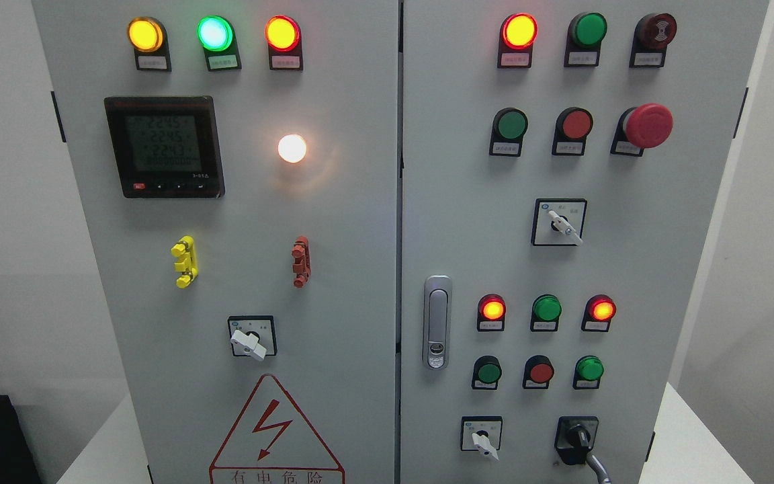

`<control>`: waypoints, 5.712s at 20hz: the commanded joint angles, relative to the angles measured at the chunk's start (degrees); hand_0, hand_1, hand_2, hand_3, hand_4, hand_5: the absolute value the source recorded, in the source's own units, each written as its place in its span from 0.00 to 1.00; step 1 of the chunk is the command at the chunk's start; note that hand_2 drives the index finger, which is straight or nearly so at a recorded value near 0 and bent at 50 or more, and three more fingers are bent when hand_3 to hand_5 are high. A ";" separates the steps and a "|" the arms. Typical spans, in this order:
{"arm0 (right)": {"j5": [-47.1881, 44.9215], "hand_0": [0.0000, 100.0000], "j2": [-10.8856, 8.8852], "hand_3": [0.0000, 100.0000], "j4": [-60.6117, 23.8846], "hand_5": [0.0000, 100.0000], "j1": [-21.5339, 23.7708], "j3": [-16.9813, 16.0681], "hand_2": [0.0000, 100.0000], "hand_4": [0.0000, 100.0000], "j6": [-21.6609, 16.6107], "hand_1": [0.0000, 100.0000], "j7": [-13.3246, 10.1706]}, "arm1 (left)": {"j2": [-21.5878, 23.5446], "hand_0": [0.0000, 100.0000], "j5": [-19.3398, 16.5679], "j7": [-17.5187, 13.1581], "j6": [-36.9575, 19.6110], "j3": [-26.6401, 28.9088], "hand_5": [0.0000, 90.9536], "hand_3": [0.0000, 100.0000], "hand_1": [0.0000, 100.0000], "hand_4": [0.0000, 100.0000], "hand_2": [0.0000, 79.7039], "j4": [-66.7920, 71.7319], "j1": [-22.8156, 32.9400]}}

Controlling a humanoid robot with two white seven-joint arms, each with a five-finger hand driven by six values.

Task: Trip black knob to open circuit
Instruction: 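Raise the right hand up to the black rotary knob, then grip the black knob with the right hand and twist it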

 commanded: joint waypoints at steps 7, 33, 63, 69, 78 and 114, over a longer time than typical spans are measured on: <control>-0.20 0.00 0.25 1.00 -1.38 1.00 -0.22 0.74 0.00 1.00 -0.46 0.00 0.05 | 0.01 0.12 0.14 -0.02 -0.11 0.14 0.00 0.00 0.39 0.00 0.00 0.00 -0.12; -0.11 0.00 0.34 1.00 -1.03 1.00 -0.30 2.67 0.00 1.00 -0.37 0.00 0.05 | 0.01 0.12 0.14 -0.02 -0.20 0.14 0.00 0.00 0.39 0.00 0.00 0.00 -0.12; -0.37 0.00 0.87 1.00 -1.38 1.00 -0.48 4.25 0.00 1.00 -0.37 0.00 0.05 | 0.01 0.12 0.05 -0.02 -0.11 0.14 0.00 0.00 0.39 0.00 0.00 0.00 -0.12; -0.73 0.00 1.04 1.00 -1.38 1.00 -0.66 4.69 0.00 1.00 -0.37 0.00 0.05 | 0.01 0.12 0.05 -0.02 -0.20 0.14 0.00 0.00 0.39 0.00 0.00 0.00 -0.12; -1.08 0.00 1.13 1.00 -1.38 1.00 -0.83 4.87 0.01 1.00 -0.46 0.00 0.05 | 0.01 0.12 0.14 -0.02 -0.20 0.14 0.00 0.00 0.39 0.00 0.00 0.00 -0.12; -1.52 0.00 1.13 1.00 -1.55 1.00 -1.27 5.40 0.03 1.00 -0.72 0.00 0.14 | 0.01 0.12 0.14 -0.02 -0.20 0.14 0.00 0.00 0.39 0.00 0.00 0.00 -0.12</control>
